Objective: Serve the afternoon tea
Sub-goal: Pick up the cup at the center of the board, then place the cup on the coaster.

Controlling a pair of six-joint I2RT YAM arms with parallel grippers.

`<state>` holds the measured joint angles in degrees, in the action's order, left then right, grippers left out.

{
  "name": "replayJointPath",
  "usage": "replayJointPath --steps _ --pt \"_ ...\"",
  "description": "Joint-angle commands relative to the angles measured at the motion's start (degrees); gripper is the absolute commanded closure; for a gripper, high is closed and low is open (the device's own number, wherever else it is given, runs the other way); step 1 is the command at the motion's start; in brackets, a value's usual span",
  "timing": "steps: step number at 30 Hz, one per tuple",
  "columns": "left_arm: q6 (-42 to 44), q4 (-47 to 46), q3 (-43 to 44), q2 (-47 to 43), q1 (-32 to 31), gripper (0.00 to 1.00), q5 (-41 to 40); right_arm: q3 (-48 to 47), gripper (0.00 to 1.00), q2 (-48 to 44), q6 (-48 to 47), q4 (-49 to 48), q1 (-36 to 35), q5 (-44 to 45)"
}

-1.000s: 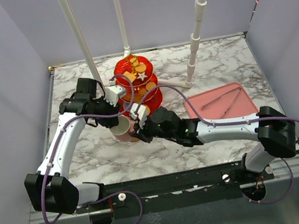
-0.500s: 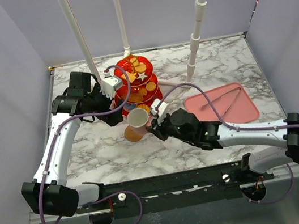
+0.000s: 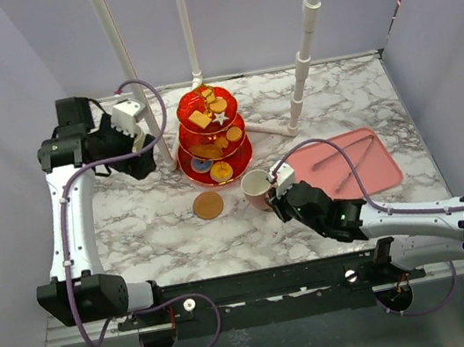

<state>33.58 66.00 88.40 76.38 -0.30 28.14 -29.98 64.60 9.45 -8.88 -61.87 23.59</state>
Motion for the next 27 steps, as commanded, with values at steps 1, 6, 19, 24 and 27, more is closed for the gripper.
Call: replayJointPath --steps 1,6,19,24,27 --pt "5.1 4.4 4.3 4.5 8.3 0.01 4.2 0.4 0.99 0.2 1.1 -6.7 1.2 4.7" --pt "5.7 3.1 5.2 8.8 13.2 0.01 3.7 2.2 0.99 0.5 1.6 -7.8 2.0 5.2" --pt "-3.8 -12.6 8.2 21.4 14.0 0.12 -2.1 5.4 0.99 0.2 4.0 -8.0 2.5 5.7" --pt "-6.8 -12.8 17.5 30.2 14.0 0.21 -3.6 4.7 0.96 2.3 4.5 -9.1 2.5 6.0" --pt "-6.7 -12.7 21.9 33.9 14.0 0.22 -3.4 4.5 0.81 2.4 4.5 -9.2 2.5 5.6"
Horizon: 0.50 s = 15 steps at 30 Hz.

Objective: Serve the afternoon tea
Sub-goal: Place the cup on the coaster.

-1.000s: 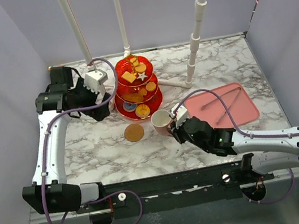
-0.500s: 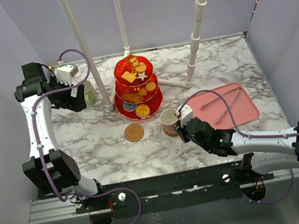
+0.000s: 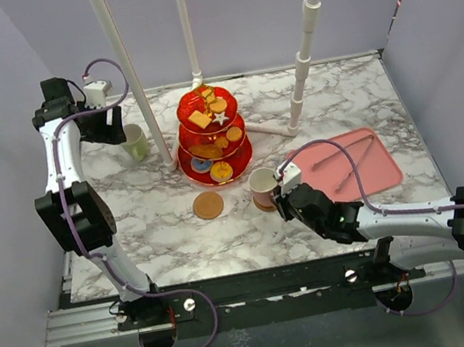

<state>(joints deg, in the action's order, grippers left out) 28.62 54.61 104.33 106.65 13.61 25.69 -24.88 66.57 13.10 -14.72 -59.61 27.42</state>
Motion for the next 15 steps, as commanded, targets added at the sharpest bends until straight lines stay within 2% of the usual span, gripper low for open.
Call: replayJointPath --steps 1,3,5,10,15 --pt "-1.8 -1.4 7.6 4.9 0.0 0.22 -1.2 -0.6 0.75 0.1 0.8 -3.4 0.2 1.5" --pt "-1.9 -1.3 10.6 7.8 0.0 0.22 -1.5 -0.6 0.64 -0.5 0.7 -3.4 0.2 1.3" --pt "-2.3 -1.3 13.6 10.7 0.0 0.22 -1.9 -0.8 0.59 -1.1 0.7 -3.2 0.2 1.2" --pt "-3.6 -1.3 20.4 17.8 -0.6 0.32 -3.5 -2.2 0.51 -2.2 0.9 -1.5 0.2 1.0" --pt "-4.5 -1.4 25.1 24.1 -2.0 0.44 -4.8 -4.2 0.48 -4.2 1.1 1.0 0.2 0.9"
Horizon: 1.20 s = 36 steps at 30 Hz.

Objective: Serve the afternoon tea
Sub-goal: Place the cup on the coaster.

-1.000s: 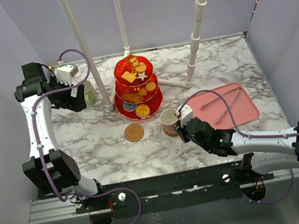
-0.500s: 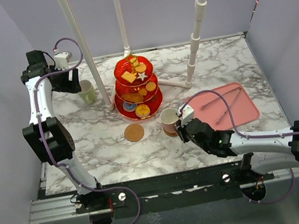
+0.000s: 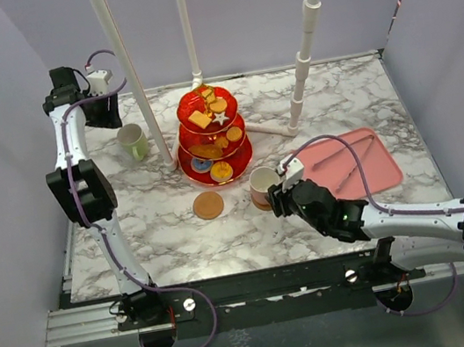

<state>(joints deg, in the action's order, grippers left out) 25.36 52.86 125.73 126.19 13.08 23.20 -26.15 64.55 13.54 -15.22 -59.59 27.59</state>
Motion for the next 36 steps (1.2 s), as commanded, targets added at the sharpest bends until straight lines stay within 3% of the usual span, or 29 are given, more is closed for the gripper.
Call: replayJointPath --steps 1,11,19,24,36 --pt "-1.2 0.3 4.4 5.4 -1.7 0.45 -2.8 -3.5 0.48 -2.7 0.8 2.4 0.2 0.5" --pt "-1.1 -1.8 8.2 11.0 -2.8 0.53 -4.5 -8.9 0.44 -6.9 2.6 8.8 0.2 -1.4" --pt "-1.1 -2.6 5.0 10.4 -2.9 0.87 -3.7 -11.2 0.47 -5.6 2.7 9.1 0.2 -2.7" --pt "0.0 -4.1 -4.0 5.2 -2.8 1.0 -4.1 -13.0 0.48 -3.7 1.6 8.8 0.2 -3.6" --pt "7.1 -4.0 -27.3 -12.7 0.2 1.0 -4.3 -18.1 0.48 2.4 -1.4 6.3 0.0 -10.8"
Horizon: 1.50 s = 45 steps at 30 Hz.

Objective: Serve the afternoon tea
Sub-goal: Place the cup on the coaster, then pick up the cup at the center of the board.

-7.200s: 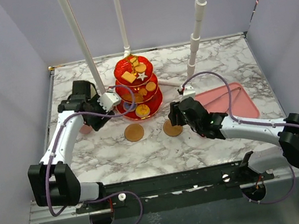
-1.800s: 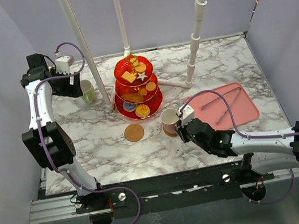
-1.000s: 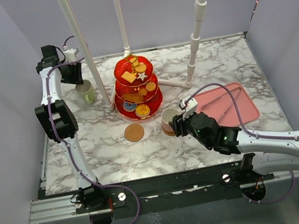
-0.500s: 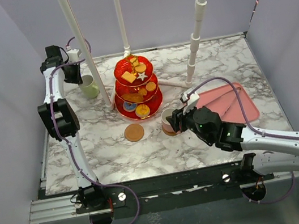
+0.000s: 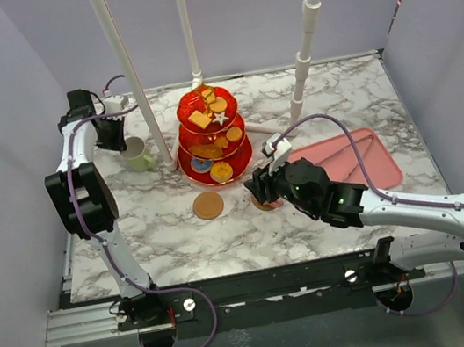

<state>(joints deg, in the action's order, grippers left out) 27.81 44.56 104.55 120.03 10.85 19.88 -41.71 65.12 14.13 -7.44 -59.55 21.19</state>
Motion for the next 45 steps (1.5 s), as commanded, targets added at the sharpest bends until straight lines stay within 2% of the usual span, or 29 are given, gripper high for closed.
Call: replayJointPath --steps 1,7,15,25,32,38,45 --pt "5.5 5.2 -7.9 -8.2 2.8 1.0 -0.7 -2.7 0.47 2.4 -2.4 -2.1 -0.2 -5.1" --pt "8.1 10.6 -18.5 -20.5 3.6 1.0 3.0 -7.3 0.42 9.7 -4.8 -5.6 -0.9 -11.2" --pt "5.2 14.6 -27.8 -34.4 3.6 1.0 9.6 -19.7 0.34 24.5 -7.9 -8.5 -2.8 -18.7" --pt "1.4 14.1 -33.7 -44.1 3.1 1.0 10.8 -32.0 0.23 36.3 -10.3 -6.0 -6.6 -25.1" --pt "1.1 14.8 -36.5 -48.9 3.1 1.0 10.8 -36.8 0.21 41.5 -12.1 -4.7 -7.8 -26.7" --pt "1.7 16.2 -36.6 -51.4 3.1 1.0 11.0 -39.9 0.29 44.6 -12.2 -3.3 -8.6 -27.2" --pt "2.2 17.7 -35.9 -51.3 2.0 1.0 12.7 -40.3 0.53 46.0 -13.2 -3.1 -8.9 -23.6"
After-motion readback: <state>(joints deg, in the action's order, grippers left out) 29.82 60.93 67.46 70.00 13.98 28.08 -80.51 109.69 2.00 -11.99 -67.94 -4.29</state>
